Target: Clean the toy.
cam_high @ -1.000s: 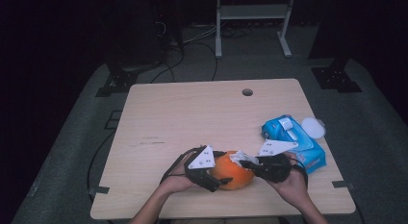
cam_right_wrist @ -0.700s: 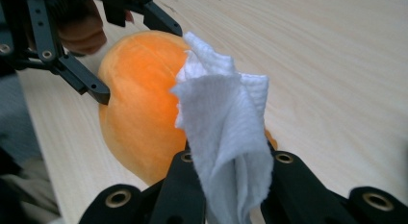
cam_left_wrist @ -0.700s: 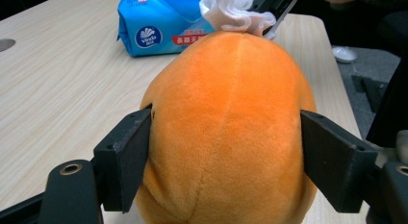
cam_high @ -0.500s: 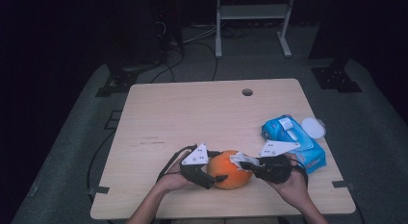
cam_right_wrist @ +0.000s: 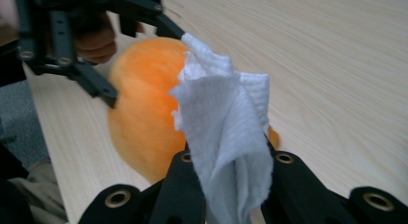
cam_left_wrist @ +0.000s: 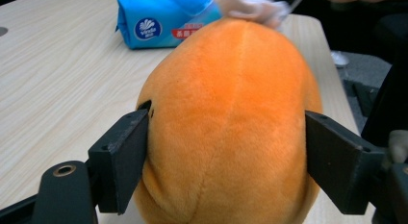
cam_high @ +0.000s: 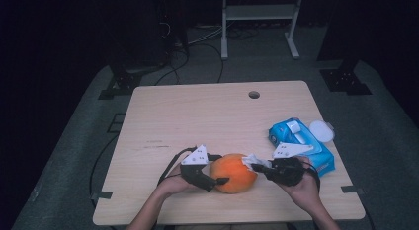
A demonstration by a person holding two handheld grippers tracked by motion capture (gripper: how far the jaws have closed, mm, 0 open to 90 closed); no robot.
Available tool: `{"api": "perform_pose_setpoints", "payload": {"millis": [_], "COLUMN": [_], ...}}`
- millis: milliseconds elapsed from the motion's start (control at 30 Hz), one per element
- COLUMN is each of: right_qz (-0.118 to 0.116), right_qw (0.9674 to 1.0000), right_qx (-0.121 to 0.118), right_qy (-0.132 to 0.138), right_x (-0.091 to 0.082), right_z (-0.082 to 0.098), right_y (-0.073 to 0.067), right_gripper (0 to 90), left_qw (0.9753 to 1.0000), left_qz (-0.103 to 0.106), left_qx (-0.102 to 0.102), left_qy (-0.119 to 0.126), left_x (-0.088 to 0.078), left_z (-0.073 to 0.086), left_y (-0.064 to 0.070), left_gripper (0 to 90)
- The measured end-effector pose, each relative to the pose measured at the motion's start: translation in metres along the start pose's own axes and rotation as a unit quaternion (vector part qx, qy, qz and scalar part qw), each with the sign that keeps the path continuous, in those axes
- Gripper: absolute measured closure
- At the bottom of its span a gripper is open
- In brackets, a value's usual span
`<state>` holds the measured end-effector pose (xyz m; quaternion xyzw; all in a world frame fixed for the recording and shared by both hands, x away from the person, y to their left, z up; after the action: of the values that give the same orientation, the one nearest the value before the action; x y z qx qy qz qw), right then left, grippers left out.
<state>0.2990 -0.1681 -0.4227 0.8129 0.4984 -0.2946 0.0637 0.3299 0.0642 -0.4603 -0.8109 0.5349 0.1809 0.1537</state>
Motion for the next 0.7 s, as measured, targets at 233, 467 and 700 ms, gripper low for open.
{"api": "perform_pose_setpoints", "payload": {"millis": [233,467,700], "right_qz": [0.005,-0.008,-0.030], "right_qw": [0.9999,0.9999,0.9995], "right_qx": [-0.012,0.013,-0.007], "right_qy": [-0.009,-0.003,-0.005], "right_x": [0.001,0.000,0.006], "right_z": [0.003,0.008,0.005], "right_y": [0.002,0.005,-0.007], "right_gripper": [82.1,82.1,81.8], "left_qw": [0.9997,0.9996,0.9996], "left_qz": [0.002,0.003,0.002], "left_qx": [-0.022,-0.027,-0.025], "left_qy": [-0.007,-0.007,-0.011], "left_x": [-0.004,-0.003,-0.005], "left_z": [0.005,0.007,0.007], "left_y": [-0.007,-0.008,-0.007], "left_gripper": [20.8,20.4,20.3]}}
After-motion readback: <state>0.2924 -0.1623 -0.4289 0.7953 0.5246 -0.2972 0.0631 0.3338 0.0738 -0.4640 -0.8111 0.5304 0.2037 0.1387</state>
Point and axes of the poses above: each handheld gripper's, and its own axes: x roughly forward along the jaws, z roughly out of its underside, y roughly to its right, the point moved 4 cm from there along x, roughly forward along the jaws, and after that the axes turned 9 degrees about -z, right-handed, at the moved point
